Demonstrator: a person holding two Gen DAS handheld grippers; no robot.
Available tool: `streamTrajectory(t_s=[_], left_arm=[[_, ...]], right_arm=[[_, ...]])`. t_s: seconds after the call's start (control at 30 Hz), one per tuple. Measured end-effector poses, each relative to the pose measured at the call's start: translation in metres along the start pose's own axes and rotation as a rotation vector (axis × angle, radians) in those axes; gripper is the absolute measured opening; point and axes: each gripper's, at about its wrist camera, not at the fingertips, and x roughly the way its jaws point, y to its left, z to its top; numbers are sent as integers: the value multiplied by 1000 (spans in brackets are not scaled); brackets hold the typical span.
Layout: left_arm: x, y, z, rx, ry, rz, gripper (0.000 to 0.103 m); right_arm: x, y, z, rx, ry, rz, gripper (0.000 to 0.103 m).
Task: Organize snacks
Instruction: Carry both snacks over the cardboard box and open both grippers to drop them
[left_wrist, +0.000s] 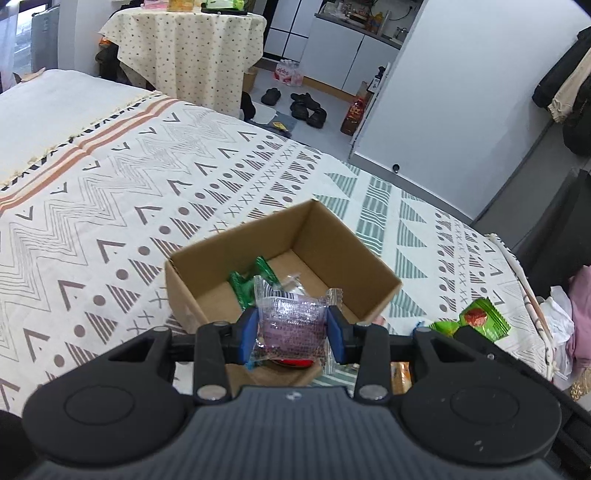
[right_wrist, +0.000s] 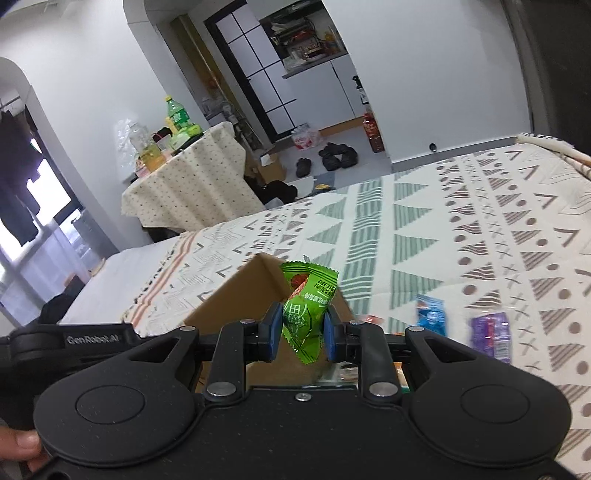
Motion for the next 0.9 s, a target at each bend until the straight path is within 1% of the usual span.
streamTrajectory(t_s=[0.07,0.27,0.57,0.77,0.87,0.9], left_arm=[[1,4,3,-4,1,5,39],[9,17,12,-15,5,13,39],[34,30,20,-40,21,12,40],[45,40,23,-84,33,32,40],[45,46,28,-88,26,28,42],[45,49,30,-94,21,24,45]], right_arm=[[6,5,1,18,-2,13,24],[21,23,2,4,-10,59,24],[40,36,-3,8,-16,88,24],[54,42,-4,31,0,107,24],[60,45,-4,44,4,127,24],[63,46,-4,45,6,130,24]])
